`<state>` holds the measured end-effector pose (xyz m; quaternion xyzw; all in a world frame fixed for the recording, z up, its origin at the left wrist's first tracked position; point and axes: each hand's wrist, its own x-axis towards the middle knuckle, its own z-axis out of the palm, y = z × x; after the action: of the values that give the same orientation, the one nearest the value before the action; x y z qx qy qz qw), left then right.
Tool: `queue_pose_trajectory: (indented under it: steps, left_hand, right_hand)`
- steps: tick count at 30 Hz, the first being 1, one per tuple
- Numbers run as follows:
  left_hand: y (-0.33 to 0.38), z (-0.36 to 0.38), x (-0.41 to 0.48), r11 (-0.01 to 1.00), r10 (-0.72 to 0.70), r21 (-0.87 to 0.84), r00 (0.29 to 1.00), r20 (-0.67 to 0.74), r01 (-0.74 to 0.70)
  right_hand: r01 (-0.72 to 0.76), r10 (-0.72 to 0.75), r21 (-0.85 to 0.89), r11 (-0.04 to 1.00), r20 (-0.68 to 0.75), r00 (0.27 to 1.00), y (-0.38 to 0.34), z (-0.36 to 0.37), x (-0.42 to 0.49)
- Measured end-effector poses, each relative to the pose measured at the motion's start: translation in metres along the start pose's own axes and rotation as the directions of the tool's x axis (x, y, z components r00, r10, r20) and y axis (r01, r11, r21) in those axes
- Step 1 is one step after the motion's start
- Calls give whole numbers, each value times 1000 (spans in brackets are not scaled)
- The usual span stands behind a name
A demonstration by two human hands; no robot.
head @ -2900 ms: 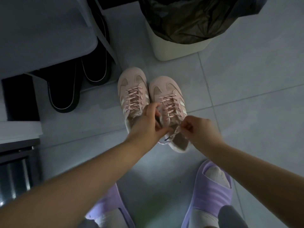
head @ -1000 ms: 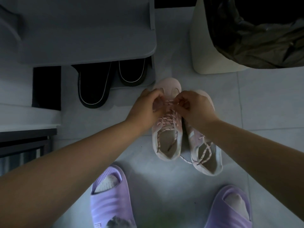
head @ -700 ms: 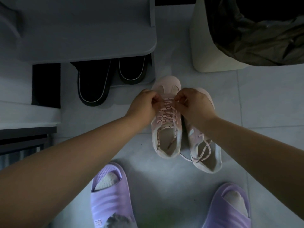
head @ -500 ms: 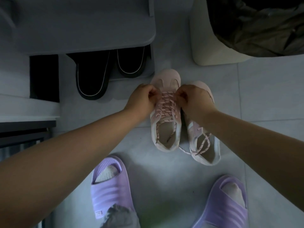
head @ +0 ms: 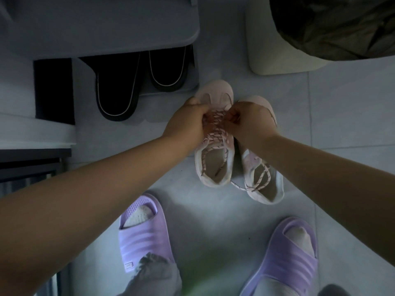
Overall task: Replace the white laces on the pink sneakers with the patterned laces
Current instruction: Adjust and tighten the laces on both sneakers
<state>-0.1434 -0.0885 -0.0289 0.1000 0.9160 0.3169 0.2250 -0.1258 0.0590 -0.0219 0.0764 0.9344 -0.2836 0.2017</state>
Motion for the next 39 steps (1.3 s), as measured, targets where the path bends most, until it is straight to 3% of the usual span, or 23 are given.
queue_pose_trajectory:
  steps: [4,13,23,29,35,39]
  left_hand:
    - [-2,0,1,1000,22,-2,1000,3,-22]
    - [-23,5,-13,978,-93,-194,990,-106,71]
    - [-21,-4,-17,988,53,-143,995,-90,-65]
    - [-18,0,-18,998,-6,-66,999,-32,4]
    - [-18,-11,-12,998,66,-33,989,132,-62]
    - [-22,-10,-11,998,67,-27,990,127,-64]
  right_hand:
    - [49,-49,-38,998,3,999,2,1,-2]
    - [126,-126,-14,992,-43,991,8,5,-8]
    - [161,-155,152,975,-55,986,10,4,-13]
    - [91,-88,126,988,-30,996,7,7,-14]
    - [77,-73,120,990,-34,997,8,8,-16]
    - [118,-113,126,985,-50,992,6,7,-19]
